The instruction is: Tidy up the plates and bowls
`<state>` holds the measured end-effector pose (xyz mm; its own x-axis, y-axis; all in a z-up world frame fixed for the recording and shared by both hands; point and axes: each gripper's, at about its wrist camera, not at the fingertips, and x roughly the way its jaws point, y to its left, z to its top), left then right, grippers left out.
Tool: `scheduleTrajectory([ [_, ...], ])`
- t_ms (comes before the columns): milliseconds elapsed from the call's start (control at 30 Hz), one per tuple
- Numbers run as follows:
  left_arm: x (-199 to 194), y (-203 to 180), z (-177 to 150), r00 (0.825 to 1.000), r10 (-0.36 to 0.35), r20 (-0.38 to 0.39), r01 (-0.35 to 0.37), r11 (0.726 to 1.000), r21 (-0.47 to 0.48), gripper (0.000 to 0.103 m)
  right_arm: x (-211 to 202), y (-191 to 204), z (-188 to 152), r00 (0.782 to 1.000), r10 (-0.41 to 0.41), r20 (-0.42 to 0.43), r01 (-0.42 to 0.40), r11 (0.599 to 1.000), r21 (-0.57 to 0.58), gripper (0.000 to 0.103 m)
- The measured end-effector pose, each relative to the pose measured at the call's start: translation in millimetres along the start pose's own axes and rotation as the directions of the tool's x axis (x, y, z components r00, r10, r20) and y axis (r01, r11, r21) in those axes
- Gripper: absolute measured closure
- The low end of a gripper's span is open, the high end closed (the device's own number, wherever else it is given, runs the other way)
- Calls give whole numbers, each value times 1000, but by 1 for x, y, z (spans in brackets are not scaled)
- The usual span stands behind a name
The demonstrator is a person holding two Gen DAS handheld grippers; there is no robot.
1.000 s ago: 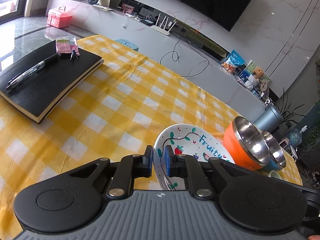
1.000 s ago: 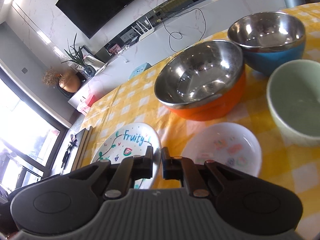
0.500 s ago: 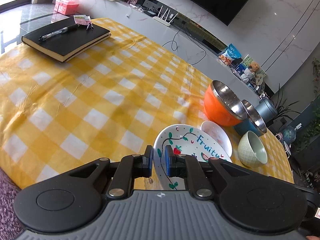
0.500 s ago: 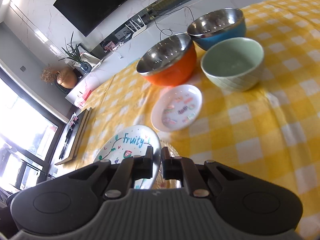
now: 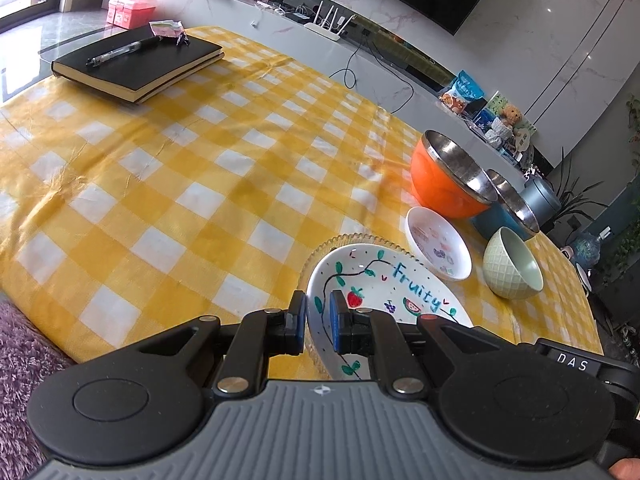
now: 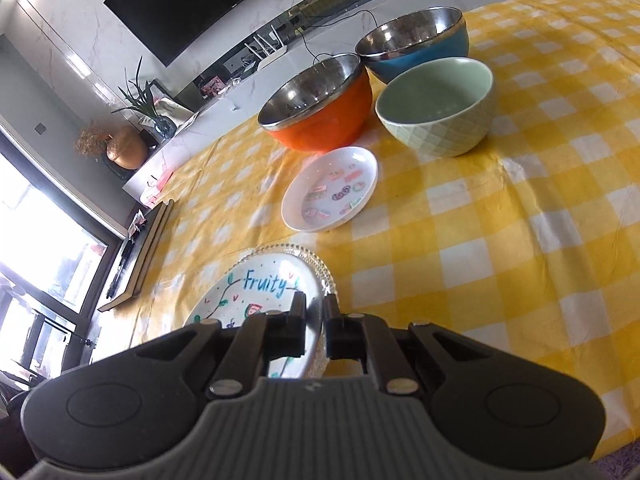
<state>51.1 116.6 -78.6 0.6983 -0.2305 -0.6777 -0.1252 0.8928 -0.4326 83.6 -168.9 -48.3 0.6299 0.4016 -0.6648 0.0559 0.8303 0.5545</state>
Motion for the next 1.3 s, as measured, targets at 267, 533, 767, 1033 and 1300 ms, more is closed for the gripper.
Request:
scheduleTrajectory([
  [267,4,-2,0,1000,14,6,-14,1000,20,90,6,1,0,1000,-18,1,18,1000,-25,97],
  [533,8,-11,0,998,50,23,-52,996,76,90,11,11,1,998,-54,19,56,993,-103,96],
  [767,9,-19,-3,996,78,45,-83,988,128,90,16,17,-1,995,-91,36,96,981,-168,95],
  [1033,11,-26,-5,991,114,67,-125,974,190,90,21,23,-3,991,-126,40,132,968,-212,94],
  [1300,12,-32,-9,985,151,83,-166,957,236,90,23,27,-6,987,-151,50,159,956,-245,94],
])
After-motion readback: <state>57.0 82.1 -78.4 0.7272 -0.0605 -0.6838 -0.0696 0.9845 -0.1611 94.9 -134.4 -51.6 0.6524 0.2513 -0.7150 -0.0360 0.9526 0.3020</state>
